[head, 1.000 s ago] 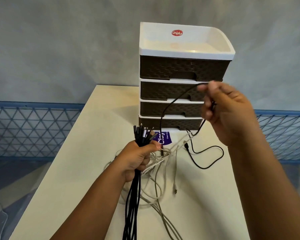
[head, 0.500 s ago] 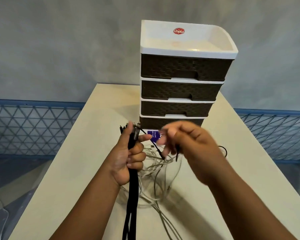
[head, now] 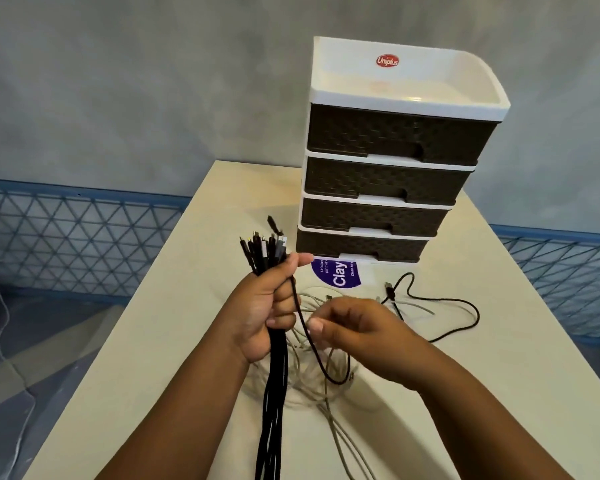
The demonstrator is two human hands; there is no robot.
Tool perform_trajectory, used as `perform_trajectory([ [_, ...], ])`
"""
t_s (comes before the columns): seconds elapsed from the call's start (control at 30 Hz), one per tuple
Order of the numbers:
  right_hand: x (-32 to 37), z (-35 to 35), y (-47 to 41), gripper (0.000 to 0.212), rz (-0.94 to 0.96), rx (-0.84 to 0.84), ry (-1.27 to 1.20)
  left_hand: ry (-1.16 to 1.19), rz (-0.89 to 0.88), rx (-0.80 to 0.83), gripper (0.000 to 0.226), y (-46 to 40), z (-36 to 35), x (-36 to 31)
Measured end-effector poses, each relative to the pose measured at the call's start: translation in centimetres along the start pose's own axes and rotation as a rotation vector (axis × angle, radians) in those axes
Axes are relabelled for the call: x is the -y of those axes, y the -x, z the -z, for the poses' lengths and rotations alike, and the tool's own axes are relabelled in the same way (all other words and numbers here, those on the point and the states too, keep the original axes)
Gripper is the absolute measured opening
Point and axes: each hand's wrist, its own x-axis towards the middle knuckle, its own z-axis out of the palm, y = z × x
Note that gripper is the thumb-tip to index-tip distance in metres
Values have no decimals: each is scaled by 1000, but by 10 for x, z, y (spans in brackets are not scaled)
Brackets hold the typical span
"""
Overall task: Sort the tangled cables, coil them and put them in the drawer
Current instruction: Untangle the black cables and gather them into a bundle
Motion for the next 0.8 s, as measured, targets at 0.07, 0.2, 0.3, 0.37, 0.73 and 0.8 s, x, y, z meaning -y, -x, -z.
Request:
perform_trajectory([
  [0.07,5,-5,-5,34,31,-44,-9,-51,-31,31,22,4,-5,-1],
  [0.2,4,-18,-3,17,36,-134,45,-100,-64,32,23,7,-7,-2],
  [0.3,2,-26,8,18,37,-18,111,-56,-93,-18,24,7,-1,-3],
  [0.37,-1,-29,15,18,42,42,150,-26,-115,-46,24,5,3,-3],
  [0.73,3,2,19,26,66,-251,68,108,-74,50,35,1,2,3],
  [0.8,-5,29,20,16,78,-576,-94,237,-61,105,39,1,6,3],
])
